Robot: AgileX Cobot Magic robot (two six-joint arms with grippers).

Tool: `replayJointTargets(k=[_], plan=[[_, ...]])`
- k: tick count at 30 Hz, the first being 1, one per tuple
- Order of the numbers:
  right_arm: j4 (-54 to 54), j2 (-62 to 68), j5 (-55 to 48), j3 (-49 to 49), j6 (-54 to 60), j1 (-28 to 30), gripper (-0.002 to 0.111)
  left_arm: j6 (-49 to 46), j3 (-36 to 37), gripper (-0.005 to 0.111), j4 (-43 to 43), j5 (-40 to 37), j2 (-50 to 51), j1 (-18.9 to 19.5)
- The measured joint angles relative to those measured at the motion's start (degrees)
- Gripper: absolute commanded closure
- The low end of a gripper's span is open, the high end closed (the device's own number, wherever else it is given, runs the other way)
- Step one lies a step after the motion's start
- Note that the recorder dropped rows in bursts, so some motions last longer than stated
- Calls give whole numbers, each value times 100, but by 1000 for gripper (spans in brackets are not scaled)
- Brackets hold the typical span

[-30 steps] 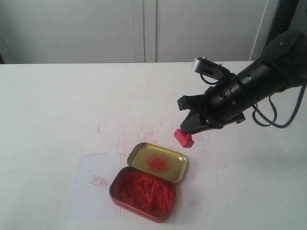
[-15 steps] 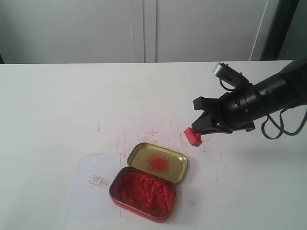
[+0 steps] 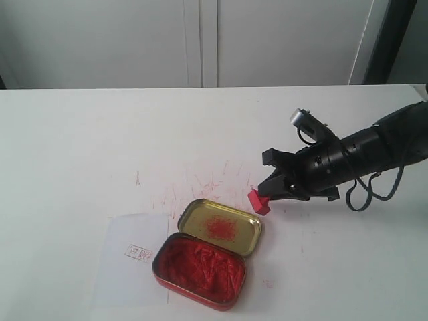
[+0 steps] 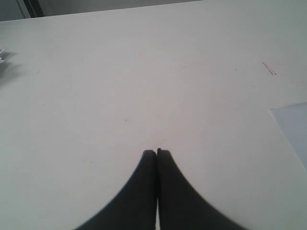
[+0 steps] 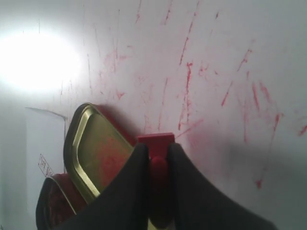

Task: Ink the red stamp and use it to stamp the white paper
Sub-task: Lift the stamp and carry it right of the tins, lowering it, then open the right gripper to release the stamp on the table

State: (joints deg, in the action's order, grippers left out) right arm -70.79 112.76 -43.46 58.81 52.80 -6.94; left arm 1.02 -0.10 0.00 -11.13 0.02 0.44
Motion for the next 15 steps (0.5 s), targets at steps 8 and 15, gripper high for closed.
replayJointTargets(k=[8, 15], plan=[[-107, 209, 37, 0, 34, 0, 108, 0, 0, 107, 0, 0, 0, 0], [-130, 209, 144, 0, -21, 0, 86, 0, 0, 107, 0, 0, 0, 0]])
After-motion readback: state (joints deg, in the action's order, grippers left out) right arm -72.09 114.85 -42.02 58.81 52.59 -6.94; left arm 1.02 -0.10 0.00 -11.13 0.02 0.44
